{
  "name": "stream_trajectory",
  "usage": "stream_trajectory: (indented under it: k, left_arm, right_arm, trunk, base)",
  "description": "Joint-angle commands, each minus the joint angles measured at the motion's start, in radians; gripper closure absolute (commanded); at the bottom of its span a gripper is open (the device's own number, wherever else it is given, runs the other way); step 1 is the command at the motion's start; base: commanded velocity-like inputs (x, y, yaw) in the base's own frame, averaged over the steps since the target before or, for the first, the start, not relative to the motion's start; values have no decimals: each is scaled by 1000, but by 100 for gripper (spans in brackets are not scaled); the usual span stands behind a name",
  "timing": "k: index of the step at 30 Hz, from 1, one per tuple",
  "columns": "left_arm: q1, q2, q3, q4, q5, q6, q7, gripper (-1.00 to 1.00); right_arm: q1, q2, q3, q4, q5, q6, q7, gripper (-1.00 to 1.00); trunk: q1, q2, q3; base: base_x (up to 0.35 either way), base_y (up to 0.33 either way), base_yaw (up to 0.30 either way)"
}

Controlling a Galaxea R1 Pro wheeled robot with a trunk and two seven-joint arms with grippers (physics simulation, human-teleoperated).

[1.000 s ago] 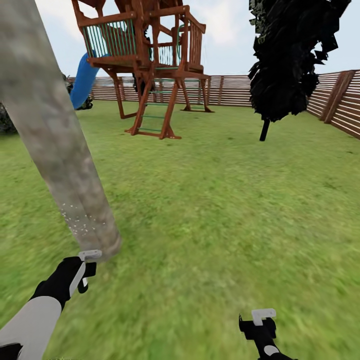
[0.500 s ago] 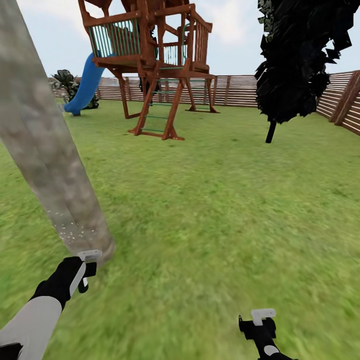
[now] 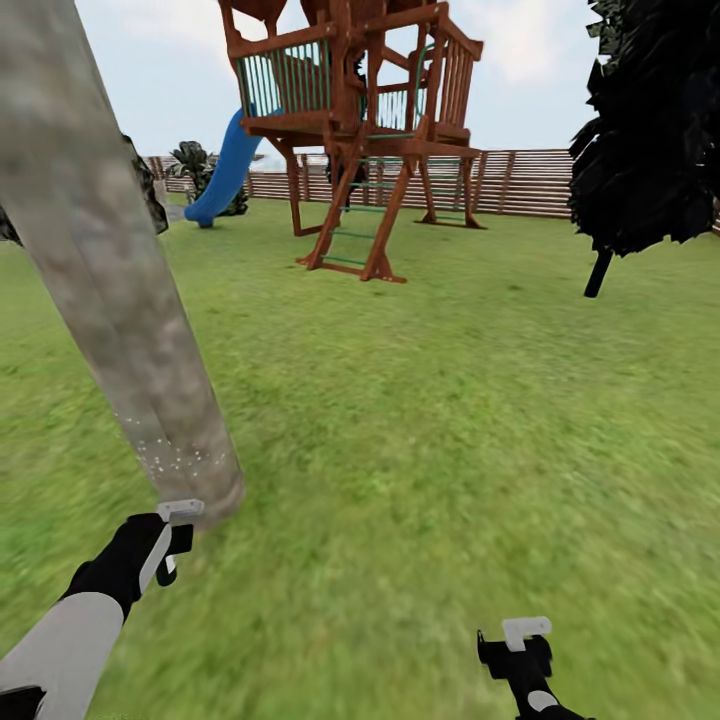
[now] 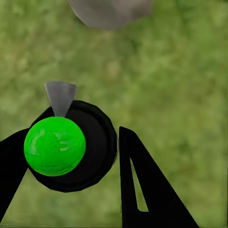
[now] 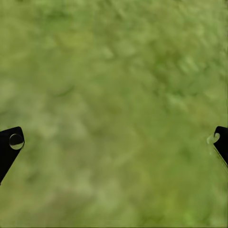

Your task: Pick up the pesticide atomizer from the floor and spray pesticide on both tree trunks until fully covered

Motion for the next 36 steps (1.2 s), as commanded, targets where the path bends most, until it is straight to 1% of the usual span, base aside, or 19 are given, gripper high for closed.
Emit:
stream_trajectory:
  k: [1,17,26,30,36]
  left_arm:
    - [-1,-1,2,-1,-3,5,1,100]
    - [-1,-2,1,-1,-1,5,2,100]
    - [0,-3,1,0,-1,4,2,100]
    - [1,-4,1,-1,1,5,1,100]
    - [-12,-4,-7,-12,-4,16,-7,100]
  right_arm:
    - [0,0,9,-1,-8,-2,-2,-100]
    - [0,1,9,-1,-8,-2,-2,-100]
    - [0,1,9,-1,-8,-2,-1,-100]
    - [0,1,9,-1,-8,-1,-2,-100]
    - [0,-1,8,-1,-9,-2,-2,-100]
  trunk:
    - [0,0,-1]
    - [0,0,-1]
    - [0,0,-1]
    - [0,0,-1]
    - [0,0,-1]
  base:
    - [182,-239,277]
    - [185,-235,276]
    - [226,-214,45]
    - [132,-213,236]
    - [7,-20,273]
